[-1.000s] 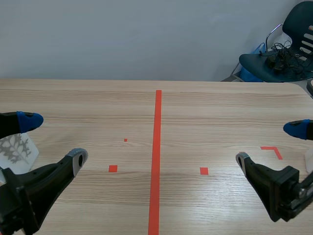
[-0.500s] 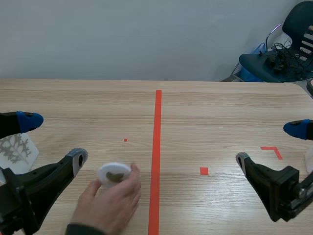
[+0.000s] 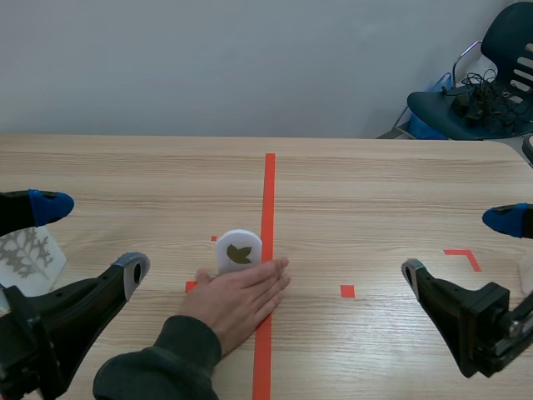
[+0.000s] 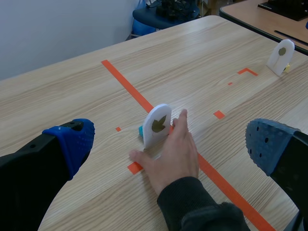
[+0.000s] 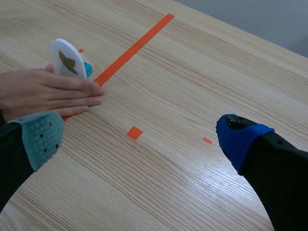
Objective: Do the leaf sorting experiment
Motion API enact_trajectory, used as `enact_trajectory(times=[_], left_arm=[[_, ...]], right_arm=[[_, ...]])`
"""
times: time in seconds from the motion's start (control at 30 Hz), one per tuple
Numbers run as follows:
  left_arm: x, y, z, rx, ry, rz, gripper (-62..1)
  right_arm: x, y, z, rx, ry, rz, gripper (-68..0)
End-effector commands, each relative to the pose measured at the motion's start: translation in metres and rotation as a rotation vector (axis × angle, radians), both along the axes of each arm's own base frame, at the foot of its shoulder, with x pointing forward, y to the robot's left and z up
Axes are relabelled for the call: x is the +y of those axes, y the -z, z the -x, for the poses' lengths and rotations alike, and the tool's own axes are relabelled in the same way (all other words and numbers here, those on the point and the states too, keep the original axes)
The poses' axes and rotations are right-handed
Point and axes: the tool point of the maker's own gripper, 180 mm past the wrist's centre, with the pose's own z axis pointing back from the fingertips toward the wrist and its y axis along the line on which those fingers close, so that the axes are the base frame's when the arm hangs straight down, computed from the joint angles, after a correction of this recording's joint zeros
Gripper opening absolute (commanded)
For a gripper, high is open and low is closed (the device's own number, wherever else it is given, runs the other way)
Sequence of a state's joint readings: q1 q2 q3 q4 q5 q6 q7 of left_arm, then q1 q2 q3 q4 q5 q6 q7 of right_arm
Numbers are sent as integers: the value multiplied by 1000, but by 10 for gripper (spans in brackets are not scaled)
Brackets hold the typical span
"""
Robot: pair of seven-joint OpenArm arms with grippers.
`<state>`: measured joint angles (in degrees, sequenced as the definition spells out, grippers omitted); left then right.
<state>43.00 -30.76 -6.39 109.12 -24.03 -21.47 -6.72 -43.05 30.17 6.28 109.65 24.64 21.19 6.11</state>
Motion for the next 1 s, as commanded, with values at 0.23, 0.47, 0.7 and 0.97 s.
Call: enact_trajectory(times=[0.23, 0.47, 0.7, 0.97], left_arm=[[1, -6, -2, -19, -6, 14, 14], [1, -6, -2, -20, -6, 14, 14], [1, -6, -2, -20, -7, 15, 14], [1, -6, -2, -20, -8, 16, 14]], right_arm=[[0, -11, -7, -39, -4, -2, 4], [9, -3, -24, -18, -54, 7, 4], [34, 29, -58, 10, -90, -92, 4], [96, 74, -91, 20, -167, -176, 4]])
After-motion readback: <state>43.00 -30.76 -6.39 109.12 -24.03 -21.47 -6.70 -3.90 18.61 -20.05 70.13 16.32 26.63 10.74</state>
